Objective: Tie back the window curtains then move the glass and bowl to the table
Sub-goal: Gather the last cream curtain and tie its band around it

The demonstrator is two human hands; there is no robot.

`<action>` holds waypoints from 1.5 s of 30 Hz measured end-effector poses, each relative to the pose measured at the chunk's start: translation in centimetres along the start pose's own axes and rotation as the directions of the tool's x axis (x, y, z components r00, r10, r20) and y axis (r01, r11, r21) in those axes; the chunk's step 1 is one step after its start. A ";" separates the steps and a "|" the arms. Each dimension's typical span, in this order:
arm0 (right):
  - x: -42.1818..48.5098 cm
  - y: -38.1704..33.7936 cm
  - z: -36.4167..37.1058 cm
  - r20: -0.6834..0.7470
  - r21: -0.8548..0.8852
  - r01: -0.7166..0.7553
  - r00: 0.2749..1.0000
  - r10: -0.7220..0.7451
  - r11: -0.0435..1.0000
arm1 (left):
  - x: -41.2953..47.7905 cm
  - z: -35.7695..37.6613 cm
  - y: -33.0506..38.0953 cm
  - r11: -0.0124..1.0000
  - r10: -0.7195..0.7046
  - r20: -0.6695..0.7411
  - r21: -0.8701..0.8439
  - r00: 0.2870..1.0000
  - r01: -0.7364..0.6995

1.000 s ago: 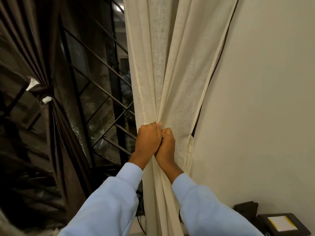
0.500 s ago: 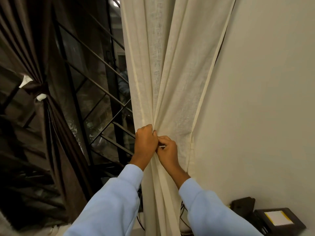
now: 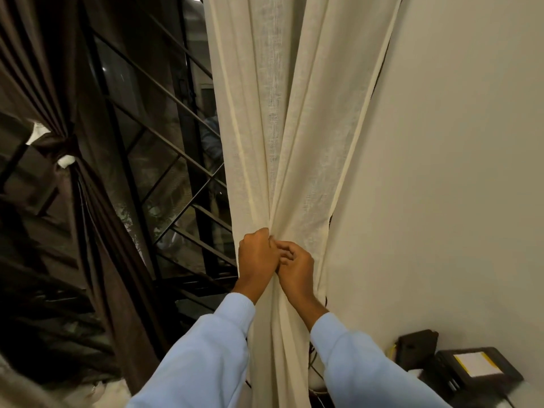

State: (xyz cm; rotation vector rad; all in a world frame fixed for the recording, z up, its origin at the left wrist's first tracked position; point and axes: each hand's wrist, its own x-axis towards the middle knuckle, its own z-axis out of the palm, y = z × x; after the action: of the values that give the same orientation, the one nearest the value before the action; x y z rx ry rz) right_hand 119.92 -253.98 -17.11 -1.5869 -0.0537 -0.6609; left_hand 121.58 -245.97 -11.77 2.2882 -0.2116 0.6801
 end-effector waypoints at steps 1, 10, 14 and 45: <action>-0.1 0.0 0.0 -0.001 -0.007 0.014 1.000 -0.014 1.000 | -0.1 0.0 0.1 1.000 0.007 -0.013 0.004 1.000 -0.007; -0.4 0.8 -0.8 0.129 -0.090 0.095 0.988 -0.083 0.991 | -1.0 1.0 -0.2 0.991 -0.020 0.005 -0.133 1.000 0.020; 2.2 0.7 -4.6 0.034 -0.052 -0.007 0.999 0.008 0.999 | -0.4 1.1 -1.1 0.997 0.023 0.062 -0.074 0.998 -0.018; -0.9 -3.6 0.0 -0.031 -0.081 0.175 0.983 -0.178 0.981 | -3.6 0.4 0.4 0.986 0.063 0.185 -0.161 0.981 -0.033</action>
State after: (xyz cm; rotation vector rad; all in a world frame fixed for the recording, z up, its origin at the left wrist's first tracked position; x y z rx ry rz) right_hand 117.72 -253.18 -14.25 -1.6566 -0.1432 -0.8406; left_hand 118.58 -246.75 -13.67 2.2003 -0.3976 0.4515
